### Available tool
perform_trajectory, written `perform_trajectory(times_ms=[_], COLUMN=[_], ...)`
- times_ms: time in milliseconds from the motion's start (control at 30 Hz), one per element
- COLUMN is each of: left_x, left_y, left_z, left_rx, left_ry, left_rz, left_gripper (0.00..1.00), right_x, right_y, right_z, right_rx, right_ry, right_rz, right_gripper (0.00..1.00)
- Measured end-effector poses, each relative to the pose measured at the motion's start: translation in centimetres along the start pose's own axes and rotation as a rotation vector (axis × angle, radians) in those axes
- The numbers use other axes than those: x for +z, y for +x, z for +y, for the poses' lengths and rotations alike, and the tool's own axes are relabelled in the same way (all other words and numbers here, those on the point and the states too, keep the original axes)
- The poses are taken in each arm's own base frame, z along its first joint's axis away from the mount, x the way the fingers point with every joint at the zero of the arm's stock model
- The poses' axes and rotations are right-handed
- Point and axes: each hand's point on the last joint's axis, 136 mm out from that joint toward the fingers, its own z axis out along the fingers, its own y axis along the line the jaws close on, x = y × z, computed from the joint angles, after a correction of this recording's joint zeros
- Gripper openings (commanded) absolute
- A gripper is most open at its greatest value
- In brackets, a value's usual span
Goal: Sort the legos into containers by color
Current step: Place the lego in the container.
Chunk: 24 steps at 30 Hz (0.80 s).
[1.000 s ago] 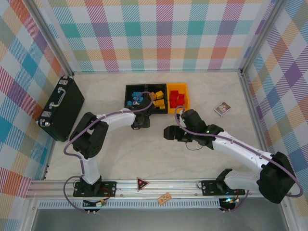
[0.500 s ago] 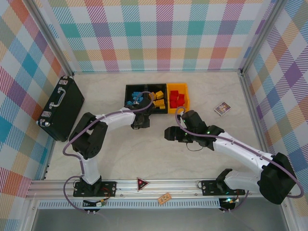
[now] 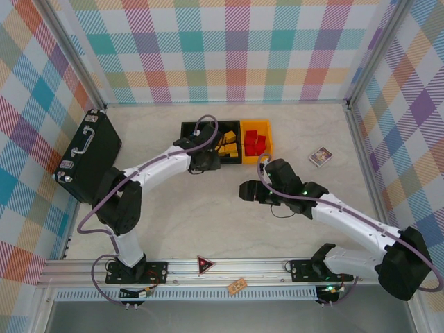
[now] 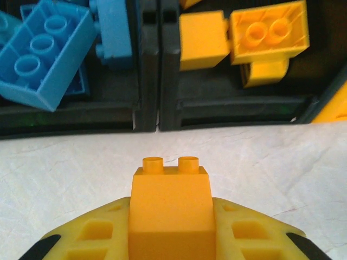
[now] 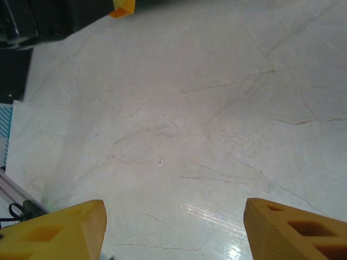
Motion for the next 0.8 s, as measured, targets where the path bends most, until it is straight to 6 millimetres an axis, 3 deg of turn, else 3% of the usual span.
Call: perform_trajectory(times_ms=[233, 500, 800], left_x=[-0.4, 3.0, 5.4], left_y=[-3.9, -7.2, -12.0], left_z=[-2.8, -4.7, -5.2], left_rx=[-0.008, -0.014, -0.005], left_ry=[0.043, 0.032, 0.023], left_rz=[-0.045, -0.039, -0.063], left_gripper=[0.23, 0.23, 0.27], right_x=[-1.0, -2.2, -3.0], right_y=[0.1, 0.3, 1.2], right_z=[-0.6, -1.3, -2.5], right_rx=[0.002, 0.012, 0.032], right_ry=[0.019, 0.040, 0.076], right_rz=[-0.026, -0.050, -0.054], right_gripper=[0.68, 0.68, 0.68])
